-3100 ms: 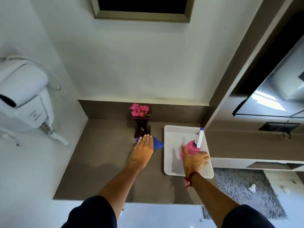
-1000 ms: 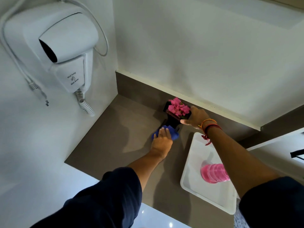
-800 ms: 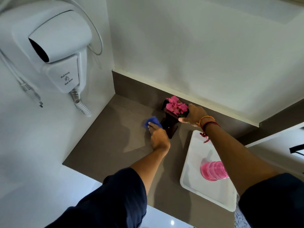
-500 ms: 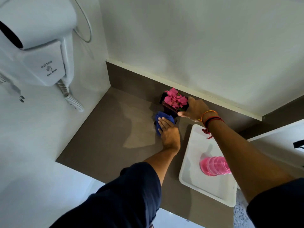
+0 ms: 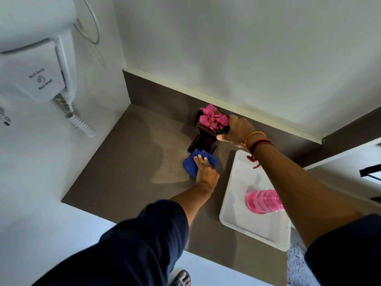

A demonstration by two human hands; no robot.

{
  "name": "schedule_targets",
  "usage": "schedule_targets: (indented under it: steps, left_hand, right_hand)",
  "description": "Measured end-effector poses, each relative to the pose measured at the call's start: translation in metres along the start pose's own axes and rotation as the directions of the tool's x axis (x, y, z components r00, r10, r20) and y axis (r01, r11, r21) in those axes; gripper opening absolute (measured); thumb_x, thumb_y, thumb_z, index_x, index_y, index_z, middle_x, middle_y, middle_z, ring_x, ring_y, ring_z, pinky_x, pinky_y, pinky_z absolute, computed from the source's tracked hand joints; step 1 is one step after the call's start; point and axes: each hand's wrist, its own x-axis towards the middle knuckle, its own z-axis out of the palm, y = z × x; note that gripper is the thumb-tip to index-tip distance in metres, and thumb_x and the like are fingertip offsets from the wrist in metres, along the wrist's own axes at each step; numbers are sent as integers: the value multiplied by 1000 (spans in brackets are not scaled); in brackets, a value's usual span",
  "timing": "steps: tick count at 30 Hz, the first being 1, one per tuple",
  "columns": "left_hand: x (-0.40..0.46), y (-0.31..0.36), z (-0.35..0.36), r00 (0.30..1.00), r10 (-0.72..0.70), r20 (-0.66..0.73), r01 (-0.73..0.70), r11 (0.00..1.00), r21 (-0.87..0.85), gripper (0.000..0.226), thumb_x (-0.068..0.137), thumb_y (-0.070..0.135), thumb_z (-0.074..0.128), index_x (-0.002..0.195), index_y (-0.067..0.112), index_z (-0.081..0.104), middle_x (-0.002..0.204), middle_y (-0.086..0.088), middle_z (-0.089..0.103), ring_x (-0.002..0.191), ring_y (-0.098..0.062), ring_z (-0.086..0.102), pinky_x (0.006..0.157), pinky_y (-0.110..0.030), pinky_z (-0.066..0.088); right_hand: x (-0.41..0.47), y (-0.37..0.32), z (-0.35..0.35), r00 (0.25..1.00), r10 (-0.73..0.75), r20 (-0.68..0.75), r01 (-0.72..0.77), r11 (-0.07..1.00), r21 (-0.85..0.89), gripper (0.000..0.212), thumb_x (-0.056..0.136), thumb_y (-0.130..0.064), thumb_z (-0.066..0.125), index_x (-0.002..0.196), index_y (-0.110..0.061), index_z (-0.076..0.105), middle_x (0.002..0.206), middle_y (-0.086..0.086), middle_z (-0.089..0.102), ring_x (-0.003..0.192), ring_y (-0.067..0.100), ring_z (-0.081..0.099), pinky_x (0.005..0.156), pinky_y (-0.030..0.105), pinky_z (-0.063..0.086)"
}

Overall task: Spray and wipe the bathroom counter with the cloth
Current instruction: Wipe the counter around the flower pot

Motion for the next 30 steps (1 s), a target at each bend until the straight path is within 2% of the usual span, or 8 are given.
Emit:
schedule_targets:
  steps: [4,7,9,11,14,19,24,30]
  left_hand:
    - [-6,-24,-7,993,69,91,-75,995,65,45,102,10,49,144,-2,40,150,-38,31,134,-62,29,100,-78,31]
    - [-17,-51,-15,980,-197,41,201,968,-151,43,104,3,32,145,-10,31,148,-41,30,134,-58,33,101,-75,33]
    - [-19,-63,-23,922,-387,-4,362,865,-347,45,105,3,28,147,-11,24,150,-34,35,136,-47,40,102,-67,41]
    - [-16,-63,-30,881,-466,-87,377,800,-466,48,104,5,27,150,-8,19,154,-28,32,140,-38,39,104,-59,44]
    - [-3,-47,-34,906,-362,-219,230,856,-463,51,104,2,28,152,-7,13,159,-27,20,147,-35,24,113,-56,35]
    - [8,-44,1,954,-266,-140,205,916,-345,49,104,-2,25,149,-13,9,156,-36,14,147,-45,13,116,-64,20]
    - [2,-69,30,982,-61,-180,40,992,-117,48,103,-5,28,148,-16,12,154,-39,17,144,-52,10,112,-73,14]
    - [-2,-97,4,987,139,80,-148,981,124,50,105,5,32,151,-7,15,159,-32,10,147,-48,8,114,-71,10]
  right_hand:
    - [-4,-1,-4,1000,-4,20,4,1000,-7,74,83,-46,72,130,6,48,126,23,58,115,37,59,93,42,53]
    - [-9,-5,-8,1000,-15,20,16,1000,-12,69,84,-45,71,127,5,51,125,24,58,114,38,59,95,45,53]
    - [-10,-6,-9,1000,-15,17,15,1000,-12,68,85,-45,70,126,5,52,125,24,58,114,37,59,95,44,53]
    - [-10,-5,-9,1000,-5,12,5,1000,0,68,84,-46,71,125,4,52,123,23,59,112,37,60,93,43,53]
    - [-7,-4,-7,1000,8,11,-9,1000,20,72,83,-45,72,130,4,49,125,23,59,113,36,59,96,42,53]
    - [1,-3,1,1000,15,17,-16,999,32,82,85,-43,71,141,7,37,141,25,48,128,38,52,104,40,47]
    - [4,3,5,999,28,24,-30,996,87,78,86,-38,72,139,7,37,136,25,51,124,38,53,100,38,47]
    - [-3,-4,4,999,39,32,-42,994,97,98,91,-38,66,152,13,9,161,30,12,150,37,19,122,39,23]
